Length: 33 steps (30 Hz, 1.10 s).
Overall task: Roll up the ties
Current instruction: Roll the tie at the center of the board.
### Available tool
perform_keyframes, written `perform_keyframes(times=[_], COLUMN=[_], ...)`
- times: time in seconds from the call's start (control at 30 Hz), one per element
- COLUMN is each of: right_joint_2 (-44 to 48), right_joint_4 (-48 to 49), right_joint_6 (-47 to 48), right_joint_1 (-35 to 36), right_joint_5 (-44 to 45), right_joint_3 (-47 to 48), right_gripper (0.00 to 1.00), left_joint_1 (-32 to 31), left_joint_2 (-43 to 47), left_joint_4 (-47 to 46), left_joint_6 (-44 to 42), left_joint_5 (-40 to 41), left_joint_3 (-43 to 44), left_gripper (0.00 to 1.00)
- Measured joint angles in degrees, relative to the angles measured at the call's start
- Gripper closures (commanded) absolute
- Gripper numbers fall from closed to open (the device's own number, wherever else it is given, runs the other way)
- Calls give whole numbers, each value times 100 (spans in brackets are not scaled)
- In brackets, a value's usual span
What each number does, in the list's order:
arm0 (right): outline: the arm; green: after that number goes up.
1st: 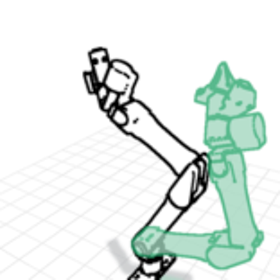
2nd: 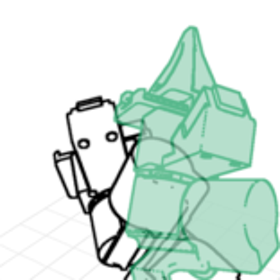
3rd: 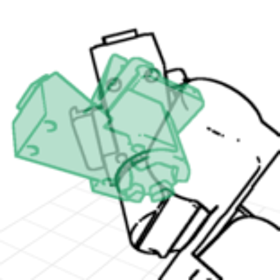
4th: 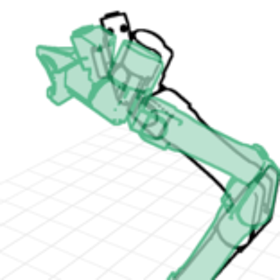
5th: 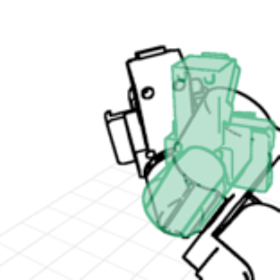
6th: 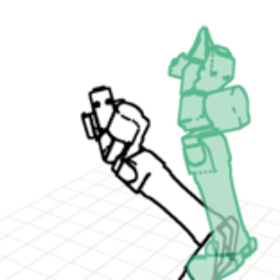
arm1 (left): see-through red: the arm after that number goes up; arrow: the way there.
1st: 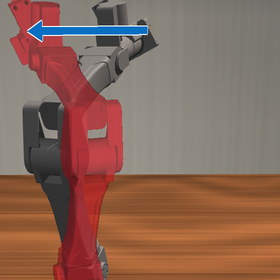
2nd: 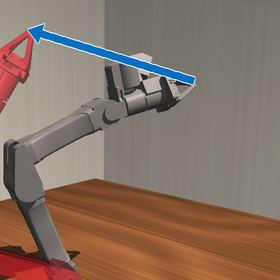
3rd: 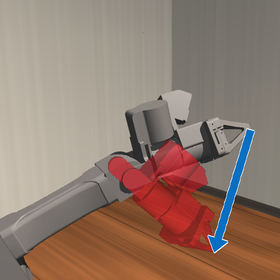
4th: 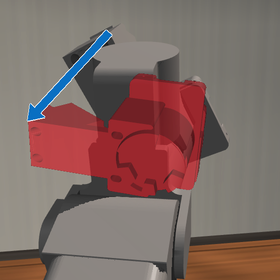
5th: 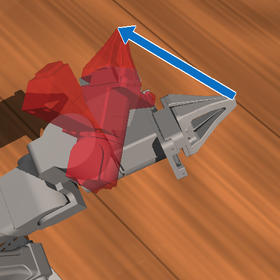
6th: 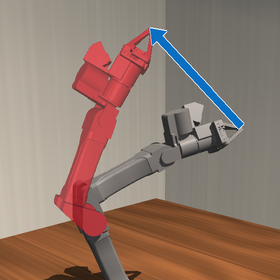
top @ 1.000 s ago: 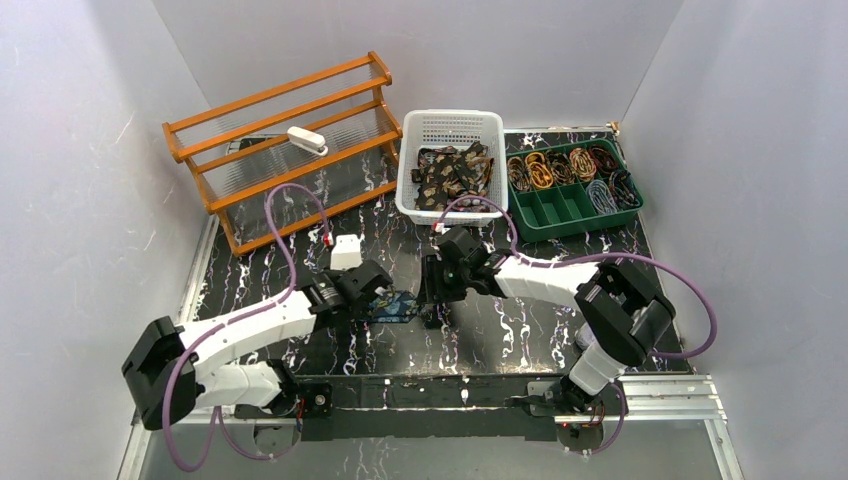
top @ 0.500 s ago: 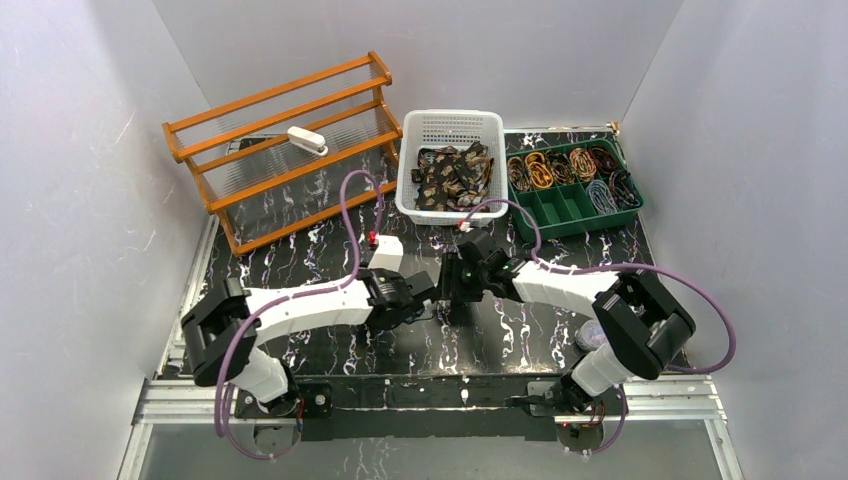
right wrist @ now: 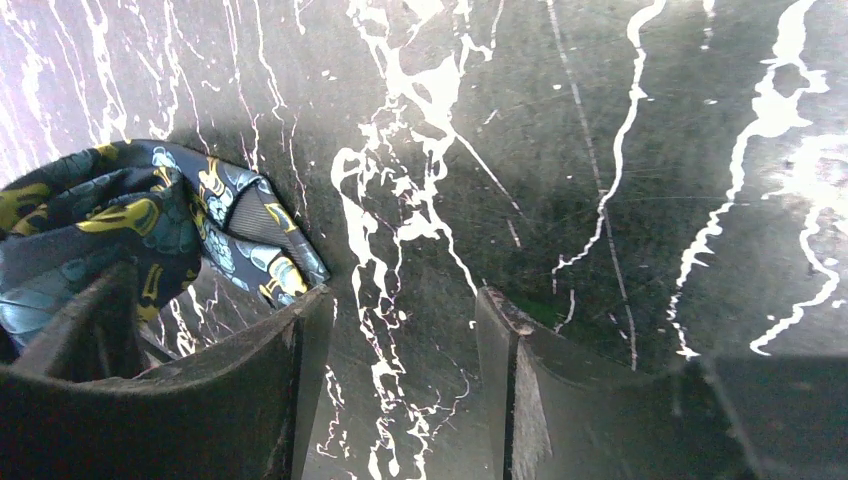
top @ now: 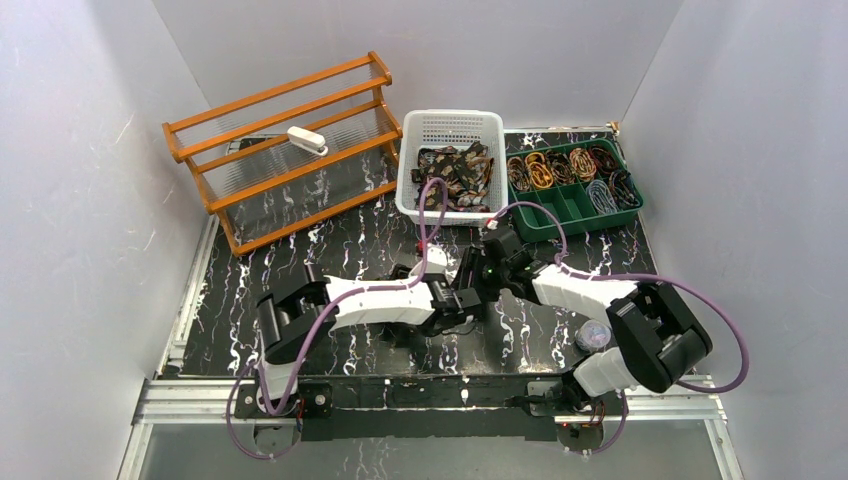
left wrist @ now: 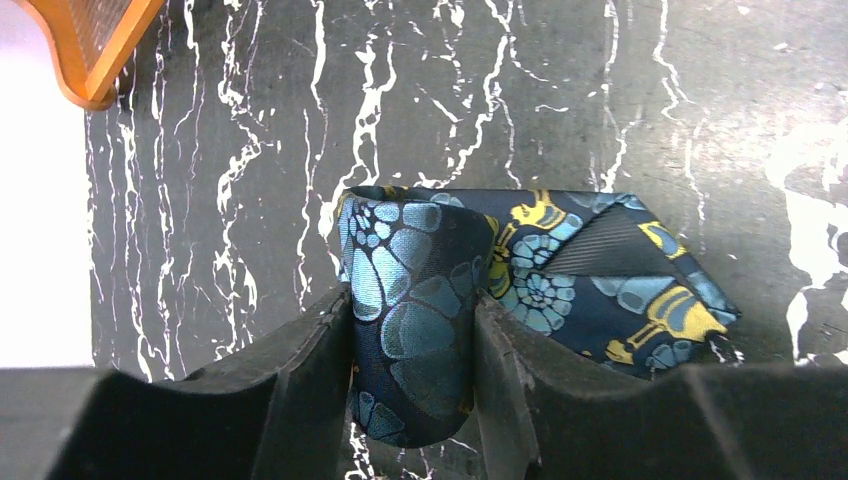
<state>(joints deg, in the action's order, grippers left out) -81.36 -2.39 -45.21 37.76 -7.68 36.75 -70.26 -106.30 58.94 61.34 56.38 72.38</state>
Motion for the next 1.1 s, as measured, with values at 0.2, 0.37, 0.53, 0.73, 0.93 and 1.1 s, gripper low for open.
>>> perform_keyframes(times=[0.2,0.37,0.53,0.73,0.93,1.1], right_joint_2=[184,310,431,605,726,750], right_joint_4=[52,85,76,15,26,402], right_joint_6=[-33,-39,-26,39,162,278], right_joint_1=[-243,-378,-472,-516,-546,-544], right_joint_5=[-63,-122,-146,-155,-531,-1145], right_joint_3=[-140,-260,-291,-291,-289,-289], right_gripper=[33,32,30,29,24,18], left_joint_1=[-114,-116,-105,118,267,369], left_joint_2=[-273,-271,-20,713,2046,3274], left_joint_4=[-94,-638,-1519,-2573,-3217,-3620], left_joint_6=[-208,-621,-1036,-1268,-1390,-1445], left_joint_5=[-83,-444,-1082,-1963,-2369,-2483], left_joint_3=[216,214,70,-509,-953,-1397], left_gripper=[41,28,21,15,8,5])
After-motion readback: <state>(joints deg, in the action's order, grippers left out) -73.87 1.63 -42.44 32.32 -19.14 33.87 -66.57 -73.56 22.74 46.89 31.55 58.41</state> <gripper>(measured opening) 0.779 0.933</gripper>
